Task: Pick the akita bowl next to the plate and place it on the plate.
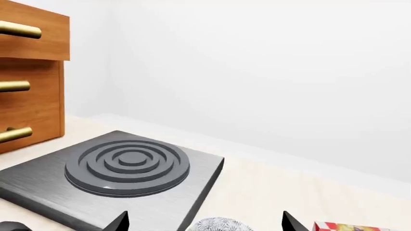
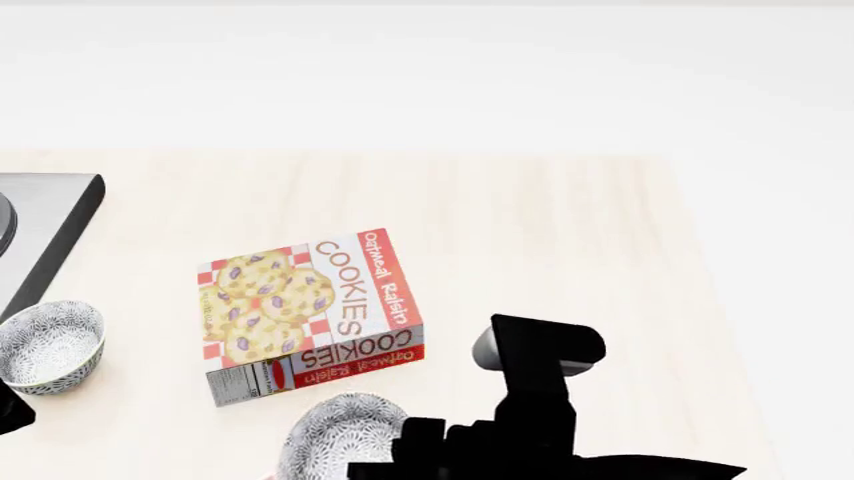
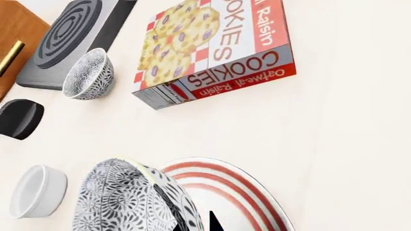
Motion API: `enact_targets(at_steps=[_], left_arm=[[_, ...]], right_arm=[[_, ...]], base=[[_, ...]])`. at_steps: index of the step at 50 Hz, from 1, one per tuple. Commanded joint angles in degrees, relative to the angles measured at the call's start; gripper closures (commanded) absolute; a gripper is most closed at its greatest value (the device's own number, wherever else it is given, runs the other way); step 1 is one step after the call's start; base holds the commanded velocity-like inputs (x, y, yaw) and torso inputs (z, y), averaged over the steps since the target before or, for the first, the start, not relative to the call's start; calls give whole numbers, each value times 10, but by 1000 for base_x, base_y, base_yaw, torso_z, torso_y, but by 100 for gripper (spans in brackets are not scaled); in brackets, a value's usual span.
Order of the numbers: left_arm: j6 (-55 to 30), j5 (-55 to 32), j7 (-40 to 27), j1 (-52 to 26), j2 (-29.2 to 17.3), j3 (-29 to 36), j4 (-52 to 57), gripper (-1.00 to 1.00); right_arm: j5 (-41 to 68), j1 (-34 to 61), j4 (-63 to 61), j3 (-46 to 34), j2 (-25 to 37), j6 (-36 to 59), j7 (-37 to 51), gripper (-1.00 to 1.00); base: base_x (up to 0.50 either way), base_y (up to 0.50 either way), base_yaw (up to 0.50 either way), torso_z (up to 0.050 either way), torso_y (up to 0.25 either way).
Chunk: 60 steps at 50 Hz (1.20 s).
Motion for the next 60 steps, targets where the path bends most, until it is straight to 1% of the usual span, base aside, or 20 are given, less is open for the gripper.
enact_targets(at_steps=[1, 20, 32, 40, 41, 45, 48, 50, 51, 52, 58, 59, 60], left_arm=[[3, 3, 13, 0, 12, -14, -1, -100], [8, 1, 13, 1, 10, -12, -4, -100], [16, 1, 16, -2, 11, -11, -16, -100], [3, -2, 8, 2, 7, -10, 3, -100], [30, 5, 18, 2, 14, -8, -24, -100], [32, 5, 18, 1, 14, -8, -27, -100], [4, -3, 7, 1, 6, -9, 2, -100], [5, -3, 7, 2, 6, -9, 2, -100], [26, 3, 15, 3, 12, -7, -19, -100], [29, 4, 16, 3, 13, -7, -22, -100], [34, 4, 17, 2, 13, -7, -28, -100], [12, -2, 9, 1, 7, -8, -6, -100], [30, 3, 15, 3, 12, -6, -23, -100]], right_arm=[[9, -17, -1, -1, -7, -19, -30, 100], [-6, -39, 20, -48, 0, -56, -70, 100], [-6, -42, 27, -67, -1, -64, -81, 100], [-14, -41, 43, -80, -1, -82, -96, 100], [-15, -41, 45, -80, -1, -83, -96, 100], [-15, -43, 43, -84, 0, -85, -93, 100], [-16, -43, 40, -87, 2, -85, -91, 100], [-19, -44, 40, -92, 5, -89, -96, 100], [-19, -45, 41, -93, 5, -91, -97, 100], [-22, -46, 42, -95, 6, -93, -98, 100], [-20, -47, 43, -98, 7, -93, -95, 100], [-22, -47, 43, -101, 7, -95, -97, 100], [-22, -47, 44, -101, 7, -96, -97, 100]], base=[[0, 0, 0, 0, 0], [0, 0, 0, 0, 1], [0, 0, 0, 0, 0], [0, 0, 0, 0, 0], [0, 0, 0, 0, 0], [0, 0, 0, 0, 0], [0, 0, 0, 0, 3], [0, 0, 0, 0, 0], [0, 0, 0, 0, 0], [0, 0, 0, 0, 0], [0, 0, 0, 0, 0], [0, 0, 0, 0, 0], [0, 0, 0, 0, 0]])
